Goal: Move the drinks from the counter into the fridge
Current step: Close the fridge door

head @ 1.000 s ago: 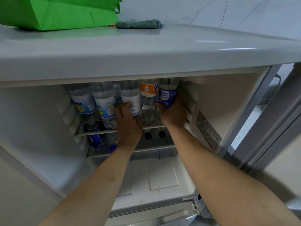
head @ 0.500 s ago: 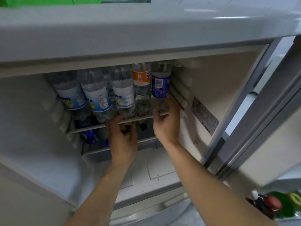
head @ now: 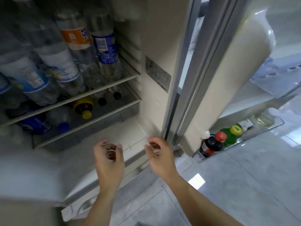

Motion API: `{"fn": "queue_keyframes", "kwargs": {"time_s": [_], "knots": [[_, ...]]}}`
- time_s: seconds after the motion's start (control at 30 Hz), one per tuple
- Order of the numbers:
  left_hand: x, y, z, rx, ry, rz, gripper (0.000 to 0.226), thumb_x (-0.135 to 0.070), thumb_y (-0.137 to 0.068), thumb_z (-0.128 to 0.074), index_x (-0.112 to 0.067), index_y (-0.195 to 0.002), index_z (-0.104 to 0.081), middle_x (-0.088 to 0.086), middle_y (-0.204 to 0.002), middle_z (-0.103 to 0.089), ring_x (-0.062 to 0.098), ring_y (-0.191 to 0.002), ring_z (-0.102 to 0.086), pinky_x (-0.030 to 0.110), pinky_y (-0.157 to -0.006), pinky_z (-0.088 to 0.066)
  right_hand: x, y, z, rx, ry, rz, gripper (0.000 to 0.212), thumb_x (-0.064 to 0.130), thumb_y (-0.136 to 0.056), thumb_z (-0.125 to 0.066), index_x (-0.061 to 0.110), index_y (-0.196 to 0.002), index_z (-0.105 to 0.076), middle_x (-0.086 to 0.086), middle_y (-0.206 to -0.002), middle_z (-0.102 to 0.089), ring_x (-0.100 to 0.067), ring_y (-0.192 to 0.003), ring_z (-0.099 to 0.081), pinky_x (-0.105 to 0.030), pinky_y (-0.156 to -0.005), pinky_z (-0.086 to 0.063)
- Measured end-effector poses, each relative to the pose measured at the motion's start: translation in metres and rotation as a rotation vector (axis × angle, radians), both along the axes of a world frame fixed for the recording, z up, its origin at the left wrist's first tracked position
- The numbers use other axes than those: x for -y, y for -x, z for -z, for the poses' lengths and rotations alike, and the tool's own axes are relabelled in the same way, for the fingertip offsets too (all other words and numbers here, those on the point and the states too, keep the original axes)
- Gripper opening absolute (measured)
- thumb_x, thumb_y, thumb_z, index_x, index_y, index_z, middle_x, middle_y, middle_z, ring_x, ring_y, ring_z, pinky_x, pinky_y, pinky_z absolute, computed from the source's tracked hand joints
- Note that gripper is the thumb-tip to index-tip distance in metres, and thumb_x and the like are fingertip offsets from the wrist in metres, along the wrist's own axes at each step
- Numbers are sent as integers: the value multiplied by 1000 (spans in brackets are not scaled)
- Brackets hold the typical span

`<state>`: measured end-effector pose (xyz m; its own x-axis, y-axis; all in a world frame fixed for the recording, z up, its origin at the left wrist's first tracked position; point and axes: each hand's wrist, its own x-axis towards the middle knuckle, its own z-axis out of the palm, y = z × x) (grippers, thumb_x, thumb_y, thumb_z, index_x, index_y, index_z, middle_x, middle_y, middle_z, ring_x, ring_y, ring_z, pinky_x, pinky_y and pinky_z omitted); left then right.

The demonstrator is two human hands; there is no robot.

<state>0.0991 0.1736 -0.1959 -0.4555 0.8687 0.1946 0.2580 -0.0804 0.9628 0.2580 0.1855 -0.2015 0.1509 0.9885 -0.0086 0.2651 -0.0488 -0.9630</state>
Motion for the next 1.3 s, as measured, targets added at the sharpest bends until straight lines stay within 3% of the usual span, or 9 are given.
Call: {"fn": "queue_keyframes", "kwargs": {"time_s": [0.1,0.23,0.47,0.63,0.77,0.9,1.03,1.13,1.3], "knots": [[26,-27,19,10,122,26,30,-17,-91,-66,-35,-108,-48,-18,-82,-63,3,-71,-62,21,-63,-49,33,-38,18,-7,80,16,11,13,-91,-69,18,-100,-67,7,-94,-67,5,-83,-60,-11,-73,-47],[67,-78,39,16,187,117,27,-12,-90,-65,-35,-98,-53,-13,-80,-63,3,-66,-59,10,-58,-46,76,-98,36,10,140,111,10,14,-90,-70,19,-98,-68,6,-94,-69,3,-81,-62,-10,-69,-48],[131,-204,44,-9,255,214,28,-18,-90,-66,-41,-96,-53,-9,-82,-62,3,-69,-58,9,-61,-45,145,-228,48,63,162,187,19,20,-90,-71,37,-92,-63,15,-92,-68,4,-85,-62,-11,-68,-48],[163,-305,22,35,233,270,29,-18,-91,-64,-44,-98,-54,-22,-84,-60,4,-76,-60,8,-62,-46,161,-332,32,14,151,266,10,21,-90,-70,25,-100,-68,8,-93,-70,-4,-81,-65,-33,-77,-57],[172,-349,5,36,200,241,32,-20,-91,-64,-49,-100,-52,-23,-90,-60,3,-86,-60,8,-63,-47,137,-390,8,-80,148,305,13,23,-91,-69,25,-103,-68,3,-96,-69,-13,-90,-66,-46,-87,-59],[155,-364,-6,-24,157,218,30,-24,-90,-64,-50,-100,-52,-26,-96,-60,1,-89,-58,9,-67,-47,91,-425,-16,-154,76,313,12,28,-90,-69,27,-101,-67,4,-97,-68,-19,-98,-67,-42,-82,-61],[117,-375,-11,-20,110,155,31,-24,-90,-65,-51,-99,-52,-22,-96,-62,2,-86,-61,10,-67,-48,39,-456,-36,-169,6,337,17,31,-89,-68,25,-104,-67,5,-101,-68,-15,-99,-66,-44,-92,-57],[90,-389,-14,19,97,111,34,-23,-90,-65,-53,-99,-51,-19,-95,-62,5,-87,-61,17,-69,-48,0,-477,-59,-182,-3,337,29,34,-90,-67,21,-116,-64,7,-110,-67,-13,-106,-65,-36,-90,-57],[63,-423,-35,37,48,94,34,-23,-91,-64,-51,-103,-51,-20,-99,-62,4,-92,-62,23,-74,-50,-74,-506,-108,-294,0,328,46,40,-94,-61,21,-135,-55,7,-129,-59,-11,-117,-57,-40,-108,-46]]}}
